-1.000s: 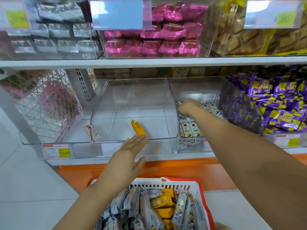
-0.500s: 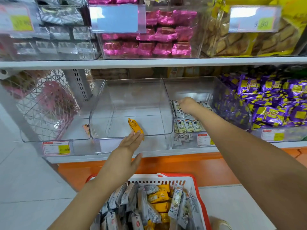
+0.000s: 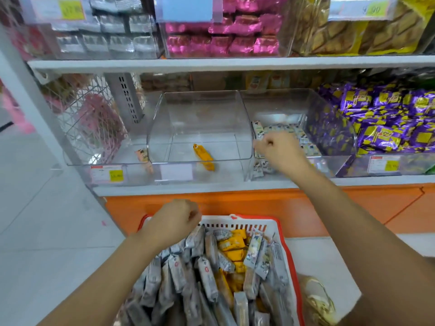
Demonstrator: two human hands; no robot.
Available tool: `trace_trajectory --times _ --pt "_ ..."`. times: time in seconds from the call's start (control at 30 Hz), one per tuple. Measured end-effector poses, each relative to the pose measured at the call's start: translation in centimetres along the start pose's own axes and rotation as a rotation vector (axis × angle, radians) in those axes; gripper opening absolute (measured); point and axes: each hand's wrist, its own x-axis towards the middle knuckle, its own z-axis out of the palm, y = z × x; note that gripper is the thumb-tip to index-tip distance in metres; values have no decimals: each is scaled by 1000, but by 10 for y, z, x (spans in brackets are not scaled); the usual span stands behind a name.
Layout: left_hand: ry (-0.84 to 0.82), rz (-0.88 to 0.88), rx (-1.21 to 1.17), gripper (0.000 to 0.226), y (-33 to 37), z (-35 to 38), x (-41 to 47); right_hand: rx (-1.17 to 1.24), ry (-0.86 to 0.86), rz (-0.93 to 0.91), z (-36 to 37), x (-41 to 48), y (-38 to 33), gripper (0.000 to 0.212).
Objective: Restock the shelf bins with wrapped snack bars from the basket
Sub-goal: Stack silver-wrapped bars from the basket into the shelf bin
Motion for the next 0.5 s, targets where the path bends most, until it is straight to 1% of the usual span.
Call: trace_trajectory --times 0.07,0.1,0.2,0.23,0.27,0.3,0.37,0.43,0.47,0.5 --pt "-164 -61 108 37 -9 13 -9 41 -146 -10 22 -36 0 41" --pt "-250 -98 121 37 -15 20 -14 56 -237 5 37 -55 1 37" --pt "-507 -226 86 21 -32 47 -30 32 -533 80 88 -106 3 34" --pt "-579 -265 88 18 -34 53 -36 34 -628 110 106 -120 4 32" --pt "-619 -291 84 21 -37 59 -41 48 -705 143 126 -133 7 32" --pt "-628 -313 75 26 -37 64 -46 65 -766 183 144 -143 10 34" --pt "-551 -374 49 29 -37 75 -50 78 -836 240 171 -160 14 34" --pt "-415 -453 11 26 -36 82 -50 123 -833 275 189 -173 14 29" --pt "-358 -492 -24 23 -35 85 -50 155 -814 296 196 -178 14 33" --pt "-315 -537 -63 27 -33 87 -51 183 -782 313 200 -182 13 43"
